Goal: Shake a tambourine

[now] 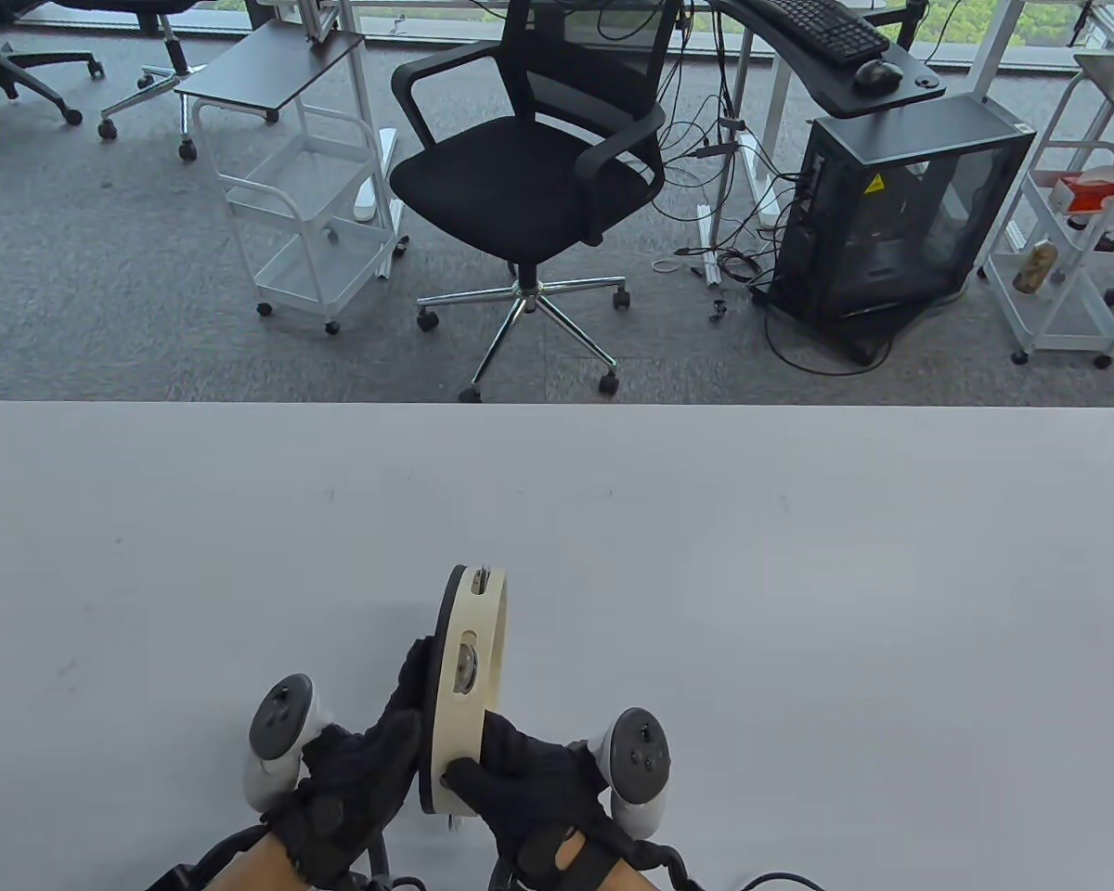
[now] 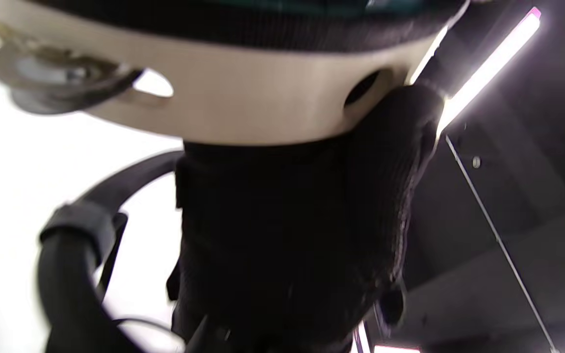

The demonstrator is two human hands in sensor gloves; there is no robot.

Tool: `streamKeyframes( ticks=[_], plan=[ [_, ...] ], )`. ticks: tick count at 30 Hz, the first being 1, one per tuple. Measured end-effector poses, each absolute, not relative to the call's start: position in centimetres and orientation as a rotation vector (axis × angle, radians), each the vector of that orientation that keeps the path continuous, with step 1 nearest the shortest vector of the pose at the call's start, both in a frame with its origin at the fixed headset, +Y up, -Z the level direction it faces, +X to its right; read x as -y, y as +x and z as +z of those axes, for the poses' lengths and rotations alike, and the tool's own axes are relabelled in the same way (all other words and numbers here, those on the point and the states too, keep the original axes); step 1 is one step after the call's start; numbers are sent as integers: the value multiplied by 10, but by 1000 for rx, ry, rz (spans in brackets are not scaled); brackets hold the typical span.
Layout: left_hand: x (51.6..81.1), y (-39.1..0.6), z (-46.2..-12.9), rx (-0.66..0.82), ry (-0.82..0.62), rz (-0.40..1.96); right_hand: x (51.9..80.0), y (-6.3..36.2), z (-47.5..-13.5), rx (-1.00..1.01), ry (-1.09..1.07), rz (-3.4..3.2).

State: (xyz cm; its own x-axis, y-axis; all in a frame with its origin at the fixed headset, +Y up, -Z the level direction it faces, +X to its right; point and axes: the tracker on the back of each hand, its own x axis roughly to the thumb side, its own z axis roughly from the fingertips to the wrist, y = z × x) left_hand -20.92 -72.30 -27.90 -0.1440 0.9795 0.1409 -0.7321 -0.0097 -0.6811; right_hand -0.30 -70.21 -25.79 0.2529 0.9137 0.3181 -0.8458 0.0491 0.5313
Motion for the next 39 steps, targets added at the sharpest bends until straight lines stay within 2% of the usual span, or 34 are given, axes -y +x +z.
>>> streamKeyframes(
  ticks=[2,16,23,26,29,30,31,32,34,37,39],
  plan=[
    [723,-209,-280,764,-449,1520,702,-4,-258,-103,706,1335],
    [722,-215,-283,681,-422,1539,698,3,-260,-21,640,1428],
    [717,-232,-285,560,-236,1567,694,22,-259,156,475,1479],
    [717,-232,-284,525,-185,1551,693,21,-259,143,498,1430],
    [718,-223,-283,584,-228,1524,694,8,-260,7,624,1385],
    [719,-214,-282,667,-313,1514,695,-2,-259,-111,712,1361],
    [720,-206,-278,812,-444,1511,696,-4,-257,-192,758,1348],
    [721,-208,-276,761,-498,1539,693,-3,-257,-116,737,1341],
    [719,-208,-277,759,-460,1581,689,2,-259,-116,749,1379],
    [715,-207,-278,778,-411,1471,689,3,-258,-98,738,1353],
    [716,-207,-277,776,-424,1517,689,2,-257,-102,747,1361]
  ],
)
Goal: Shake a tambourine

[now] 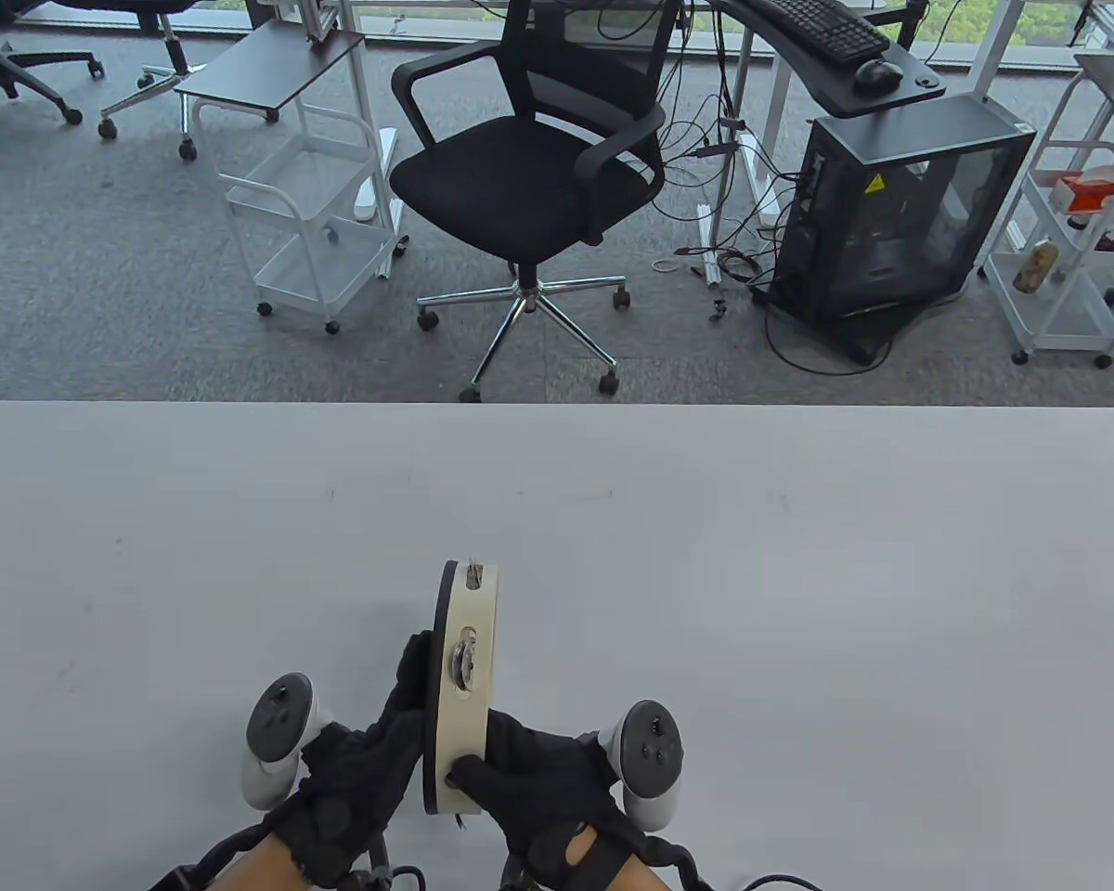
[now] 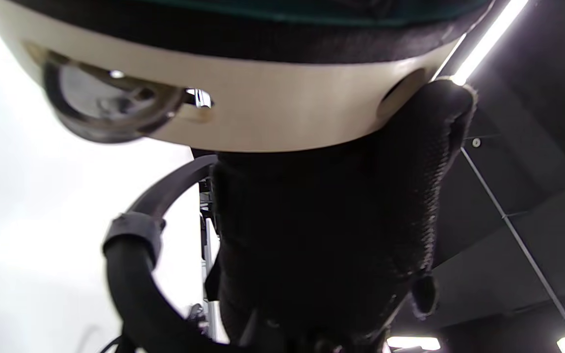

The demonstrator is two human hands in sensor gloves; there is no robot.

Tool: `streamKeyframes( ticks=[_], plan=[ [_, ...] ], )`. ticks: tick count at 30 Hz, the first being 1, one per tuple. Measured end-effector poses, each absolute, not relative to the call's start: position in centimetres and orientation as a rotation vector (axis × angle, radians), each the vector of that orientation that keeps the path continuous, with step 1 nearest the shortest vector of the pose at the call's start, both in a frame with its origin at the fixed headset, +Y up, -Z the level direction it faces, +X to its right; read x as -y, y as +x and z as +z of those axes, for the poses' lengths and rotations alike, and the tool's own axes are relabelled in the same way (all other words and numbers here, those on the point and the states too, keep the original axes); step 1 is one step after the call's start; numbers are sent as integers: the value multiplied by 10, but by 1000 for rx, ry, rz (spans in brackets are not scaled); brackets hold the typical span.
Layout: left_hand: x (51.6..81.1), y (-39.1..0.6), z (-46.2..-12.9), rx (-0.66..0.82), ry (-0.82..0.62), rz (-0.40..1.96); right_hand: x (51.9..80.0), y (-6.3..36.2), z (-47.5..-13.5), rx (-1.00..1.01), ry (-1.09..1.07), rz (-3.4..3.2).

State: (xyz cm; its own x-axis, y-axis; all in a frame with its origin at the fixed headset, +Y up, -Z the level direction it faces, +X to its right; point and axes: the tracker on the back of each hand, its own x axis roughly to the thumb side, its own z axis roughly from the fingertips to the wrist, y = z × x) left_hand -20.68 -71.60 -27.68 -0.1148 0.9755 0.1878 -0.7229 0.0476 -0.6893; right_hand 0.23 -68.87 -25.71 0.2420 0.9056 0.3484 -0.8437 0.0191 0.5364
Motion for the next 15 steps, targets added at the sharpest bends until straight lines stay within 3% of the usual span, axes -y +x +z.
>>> streamKeyframes(
  ticks=[9,15],
  plan=[
    [722,-216,-283,639,-410,1455,693,5,-261,-73,671,1418],
    [722,-231,-288,551,-321,1522,688,18,-260,86,580,1563]
  ],
)
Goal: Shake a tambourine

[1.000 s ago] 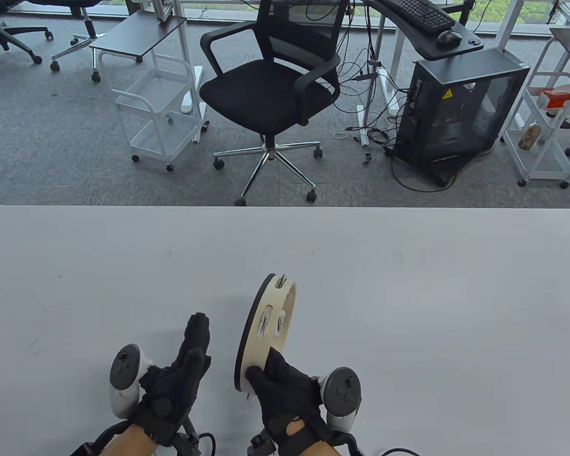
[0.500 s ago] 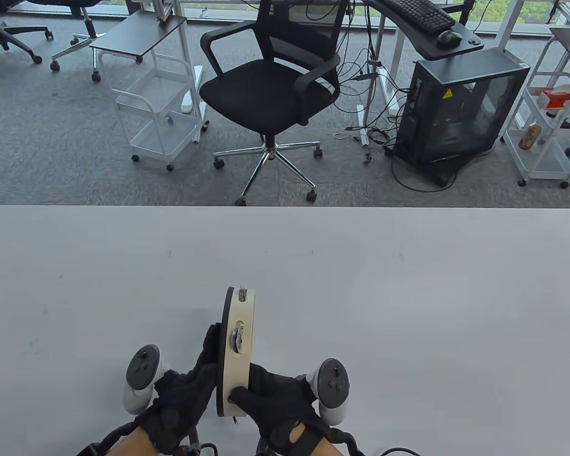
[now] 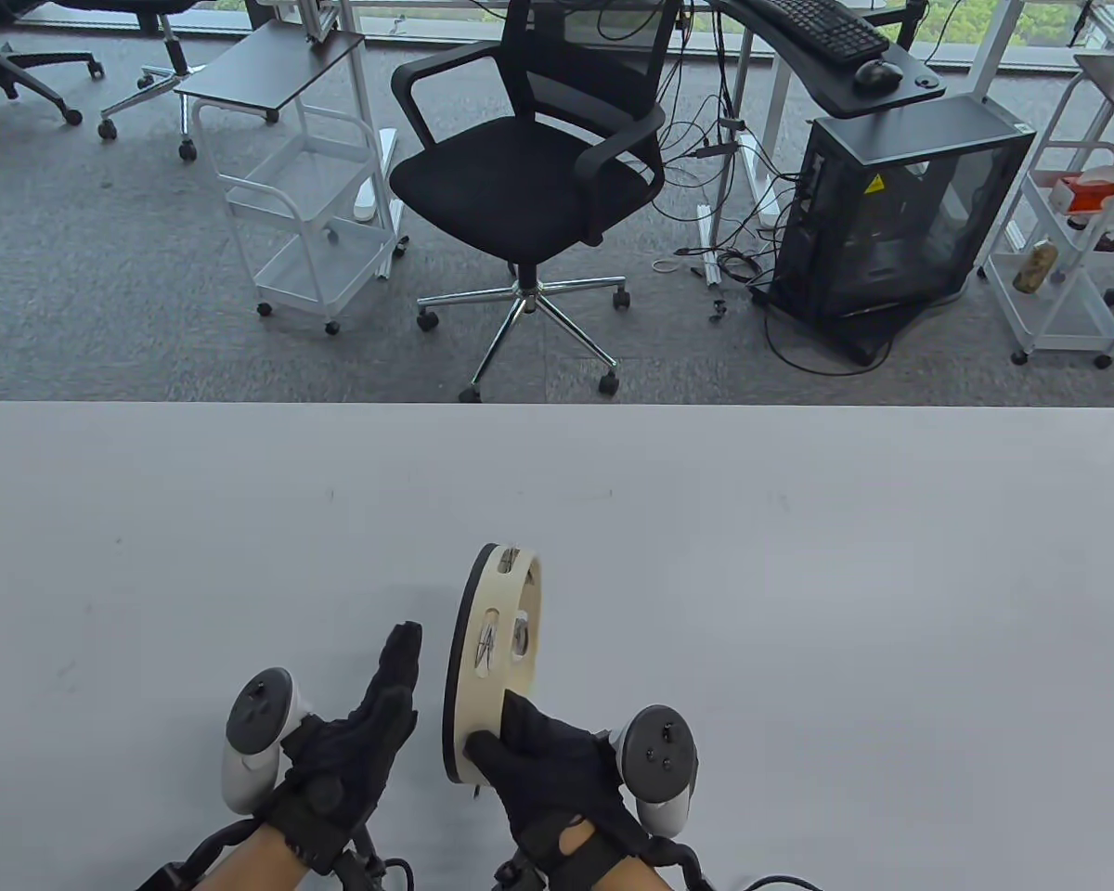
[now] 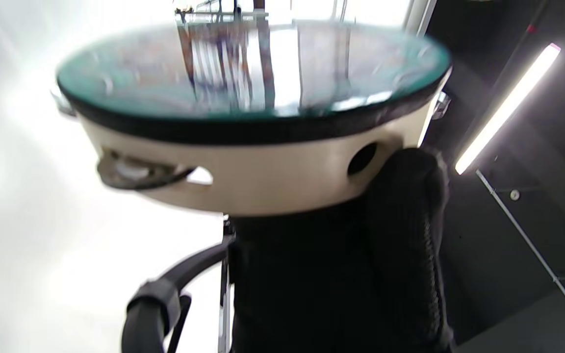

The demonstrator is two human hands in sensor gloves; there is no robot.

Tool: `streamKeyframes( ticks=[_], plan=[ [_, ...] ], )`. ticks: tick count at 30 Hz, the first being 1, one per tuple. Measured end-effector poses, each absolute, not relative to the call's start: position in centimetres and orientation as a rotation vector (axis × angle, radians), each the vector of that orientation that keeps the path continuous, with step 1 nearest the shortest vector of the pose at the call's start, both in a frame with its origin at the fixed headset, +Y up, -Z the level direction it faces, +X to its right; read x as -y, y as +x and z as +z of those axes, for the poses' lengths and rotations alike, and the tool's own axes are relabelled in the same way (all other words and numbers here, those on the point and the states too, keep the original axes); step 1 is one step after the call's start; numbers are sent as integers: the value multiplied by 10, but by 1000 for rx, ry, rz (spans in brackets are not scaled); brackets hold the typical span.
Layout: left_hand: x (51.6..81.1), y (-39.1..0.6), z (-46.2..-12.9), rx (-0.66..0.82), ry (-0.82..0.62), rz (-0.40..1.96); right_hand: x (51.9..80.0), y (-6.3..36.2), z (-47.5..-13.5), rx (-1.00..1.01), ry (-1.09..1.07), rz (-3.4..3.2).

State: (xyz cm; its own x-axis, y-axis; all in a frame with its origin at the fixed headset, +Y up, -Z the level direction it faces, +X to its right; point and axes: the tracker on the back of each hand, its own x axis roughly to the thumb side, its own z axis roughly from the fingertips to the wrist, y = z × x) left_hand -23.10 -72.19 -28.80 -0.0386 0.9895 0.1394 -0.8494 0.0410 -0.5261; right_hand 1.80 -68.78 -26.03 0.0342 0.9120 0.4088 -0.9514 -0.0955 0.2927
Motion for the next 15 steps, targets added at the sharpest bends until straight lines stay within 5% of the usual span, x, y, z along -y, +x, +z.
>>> streamKeyframes(
  ticks=[7,10,12,15],
  plan=[
    [713,-237,-284,508,-192,1506,682,20,-254,206,585,1529],
    [717,-226,-282,563,-249,1515,683,6,-254,78,704,1482],
    [720,-205,-277,766,-388,1492,685,-4,-255,-145,829,1440],
    [724,-210,-277,691,-416,1574,683,1,-254,-82,811,1456]
  ],
)
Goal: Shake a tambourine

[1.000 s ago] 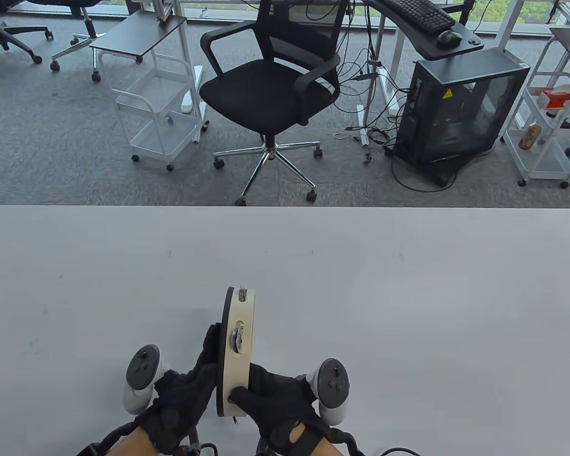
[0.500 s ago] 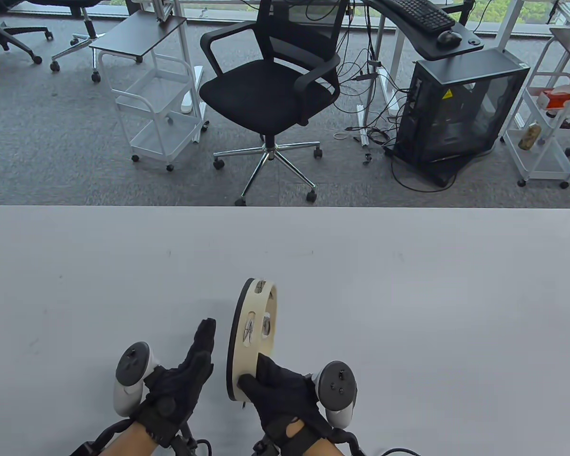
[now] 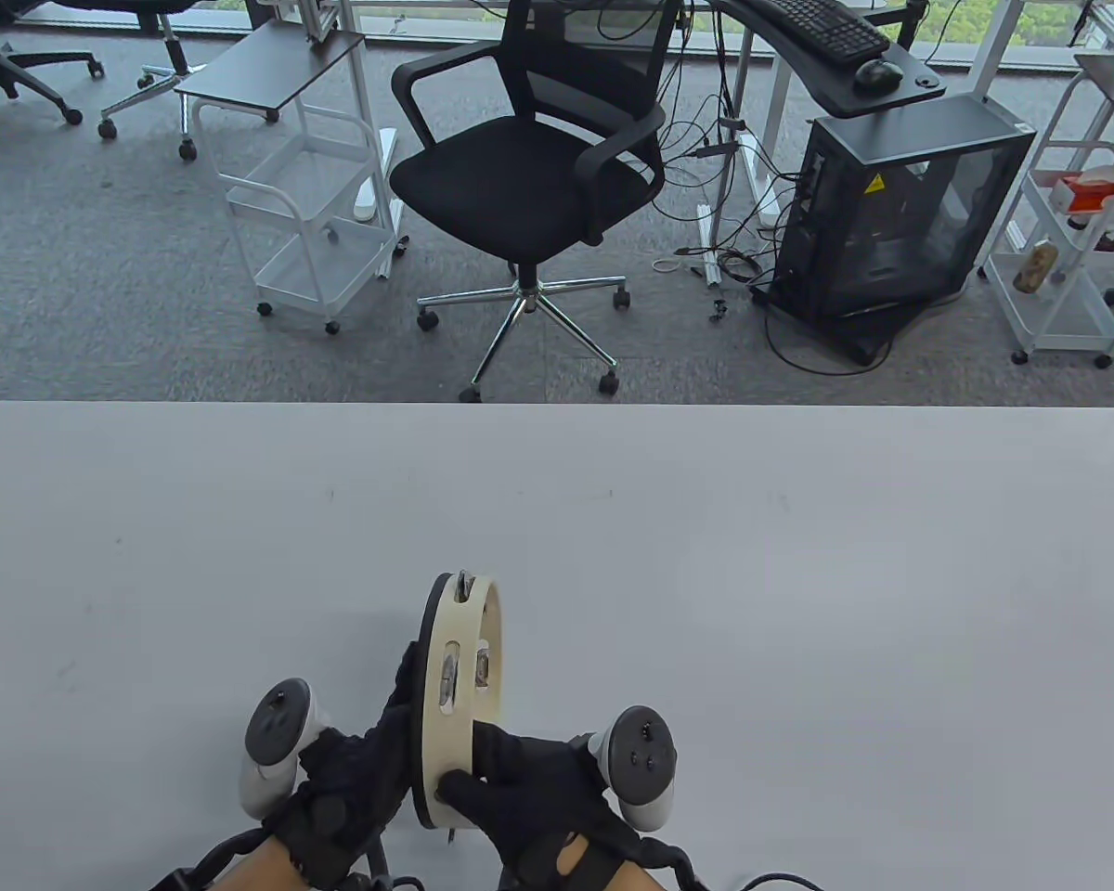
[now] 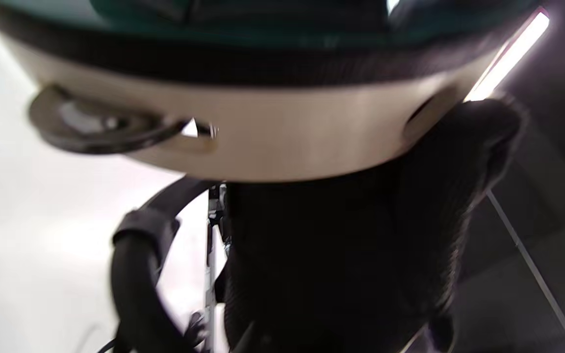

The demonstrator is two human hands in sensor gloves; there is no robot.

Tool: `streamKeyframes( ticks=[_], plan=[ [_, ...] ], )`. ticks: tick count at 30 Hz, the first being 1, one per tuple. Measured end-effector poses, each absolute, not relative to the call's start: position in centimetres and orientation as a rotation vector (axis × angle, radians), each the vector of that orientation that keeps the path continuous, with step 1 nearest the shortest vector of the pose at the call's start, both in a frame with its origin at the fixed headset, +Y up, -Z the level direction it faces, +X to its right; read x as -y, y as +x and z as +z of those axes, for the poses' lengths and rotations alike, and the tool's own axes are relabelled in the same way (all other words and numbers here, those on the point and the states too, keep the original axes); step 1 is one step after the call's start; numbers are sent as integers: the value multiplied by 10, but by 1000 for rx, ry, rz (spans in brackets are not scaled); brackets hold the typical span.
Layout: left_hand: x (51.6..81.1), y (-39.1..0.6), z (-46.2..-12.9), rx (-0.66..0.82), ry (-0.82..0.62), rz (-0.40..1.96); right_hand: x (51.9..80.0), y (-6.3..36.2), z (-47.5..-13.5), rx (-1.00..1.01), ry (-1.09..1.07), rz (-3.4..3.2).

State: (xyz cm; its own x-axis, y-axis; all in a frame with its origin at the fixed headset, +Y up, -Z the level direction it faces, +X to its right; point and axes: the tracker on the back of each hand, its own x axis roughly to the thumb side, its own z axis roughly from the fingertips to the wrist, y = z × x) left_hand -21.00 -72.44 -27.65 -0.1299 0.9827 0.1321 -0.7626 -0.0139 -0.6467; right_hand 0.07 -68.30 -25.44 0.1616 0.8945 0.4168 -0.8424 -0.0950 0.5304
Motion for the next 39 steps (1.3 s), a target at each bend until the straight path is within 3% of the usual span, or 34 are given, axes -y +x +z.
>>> streamKeyframes(
  ticks=[10,14,18,23,28,33,39],
  plan=[
    [714,-222,-284,667,-366,1402,685,1,-259,-83,783,1464],
    [696,-245,-292,611,-179,1063,679,2,-264,-56,803,1638],
    [683,-271,-293,460,-66,694,677,5,-278,-27,796,1994],
    [685,-285,-294,294,-225,504,694,22,-316,91,628,2538],
    [695,-277,-295,274,-367,390,727,38,-352,22,468,2946],
    [698,-273,-294,290,-411,390,749,44,-364,-38,419,3078],
    [702,-270,-295,300,-462,383,763,35,-362,-65,504,3127]
  ],
)
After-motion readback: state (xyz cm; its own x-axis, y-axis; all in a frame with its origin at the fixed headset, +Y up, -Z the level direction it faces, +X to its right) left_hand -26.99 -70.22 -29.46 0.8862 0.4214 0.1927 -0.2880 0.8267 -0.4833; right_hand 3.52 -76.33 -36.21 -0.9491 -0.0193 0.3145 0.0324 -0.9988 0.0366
